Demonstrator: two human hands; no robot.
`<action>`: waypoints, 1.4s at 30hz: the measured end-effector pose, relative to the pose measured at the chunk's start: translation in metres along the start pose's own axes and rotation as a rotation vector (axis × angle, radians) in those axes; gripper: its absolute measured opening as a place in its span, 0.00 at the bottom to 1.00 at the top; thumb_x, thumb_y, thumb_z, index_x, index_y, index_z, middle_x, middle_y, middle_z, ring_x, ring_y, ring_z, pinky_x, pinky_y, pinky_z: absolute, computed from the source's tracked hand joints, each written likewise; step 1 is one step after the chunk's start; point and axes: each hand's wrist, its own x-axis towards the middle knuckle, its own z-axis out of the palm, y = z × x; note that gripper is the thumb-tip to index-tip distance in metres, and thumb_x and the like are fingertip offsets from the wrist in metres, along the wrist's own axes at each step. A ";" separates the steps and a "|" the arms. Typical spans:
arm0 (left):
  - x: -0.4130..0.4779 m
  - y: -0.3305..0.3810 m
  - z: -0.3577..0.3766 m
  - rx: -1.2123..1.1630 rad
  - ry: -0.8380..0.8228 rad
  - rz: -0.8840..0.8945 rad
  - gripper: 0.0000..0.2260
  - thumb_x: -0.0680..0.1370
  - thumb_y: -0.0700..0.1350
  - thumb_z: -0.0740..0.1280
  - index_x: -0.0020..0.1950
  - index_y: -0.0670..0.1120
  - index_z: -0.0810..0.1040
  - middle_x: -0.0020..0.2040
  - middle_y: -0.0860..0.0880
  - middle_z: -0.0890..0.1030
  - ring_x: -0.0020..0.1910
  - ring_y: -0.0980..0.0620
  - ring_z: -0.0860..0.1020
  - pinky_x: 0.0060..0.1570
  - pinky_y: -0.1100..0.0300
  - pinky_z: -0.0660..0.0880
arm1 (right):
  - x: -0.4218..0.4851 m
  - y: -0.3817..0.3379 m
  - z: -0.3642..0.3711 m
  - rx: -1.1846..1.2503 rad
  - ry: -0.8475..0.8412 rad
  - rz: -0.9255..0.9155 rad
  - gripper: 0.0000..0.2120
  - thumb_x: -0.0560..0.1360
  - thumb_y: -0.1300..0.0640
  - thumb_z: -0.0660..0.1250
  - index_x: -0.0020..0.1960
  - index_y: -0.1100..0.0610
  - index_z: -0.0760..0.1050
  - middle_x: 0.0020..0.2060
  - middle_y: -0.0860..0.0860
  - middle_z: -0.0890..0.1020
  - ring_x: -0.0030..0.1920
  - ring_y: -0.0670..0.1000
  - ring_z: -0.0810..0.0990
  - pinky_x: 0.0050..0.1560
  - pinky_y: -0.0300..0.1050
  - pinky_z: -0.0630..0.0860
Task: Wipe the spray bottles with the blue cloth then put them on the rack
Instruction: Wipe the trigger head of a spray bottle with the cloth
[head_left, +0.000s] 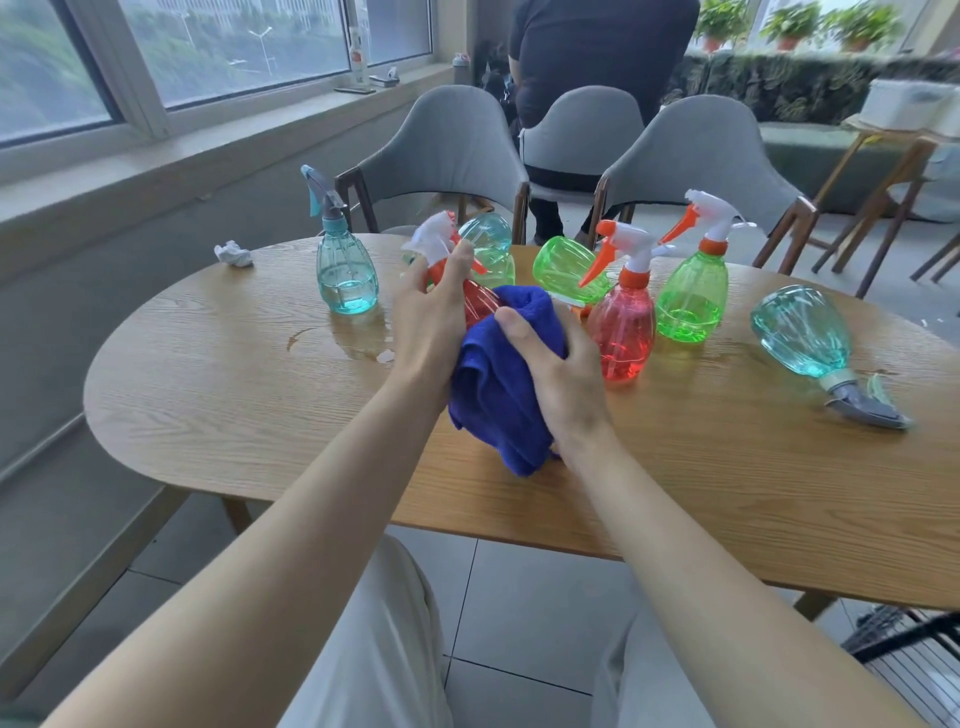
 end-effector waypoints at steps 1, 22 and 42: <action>-0.001 -0.001 0.000 0.010 -0.006 0.003 0.14 0.81 0.58 0.72 0.44 0.49 0.78 0.45 0.44 0.84 0.40 0.51 0.80 0.50 0.48 0.80 | -0.001 0.000 0.000 -0.059 -0.009 -0.026 0.09 0.80 0.43 0.73 0.54 0.47 0.84 0.47 0.52 0.87 0.52 0.57 0.86 0.63 0.62 0.80; -0.013 -0.007 -0.009 -0.114 -0.237 0.056 0.16 0.83 0.49 0.71 0.52 0.35 0.76 0.47 0.45 0.76 0.45 0.48 0.74 0.47 0.53 0.73 | 0.009 -0.029 0.017 -0.263 -0.129 0.094 0.25 0.83 0.37 0.63 0.46 0.58 0.82 0.35 0.48 0.82 0.39 0.48 0.81 0.47 0.51 0.77; -0.005 -0.015 -0.021 0.141 -0.374 -0.002 0.17 0.76 0.53 0.69 0.50 0.38 0.79 0.45 0.45 0.78 0.45 0.49 0.75 0.50 0.48 0.71 | 0.029 -0.013 0.006 -0.306 -0.115 -0.089 0.14 0.86 0.41 0.59 0.61 0.49 0.77 0.54 0.47 0.82 0.58 0.46 0.80 0.67 0.49 0.73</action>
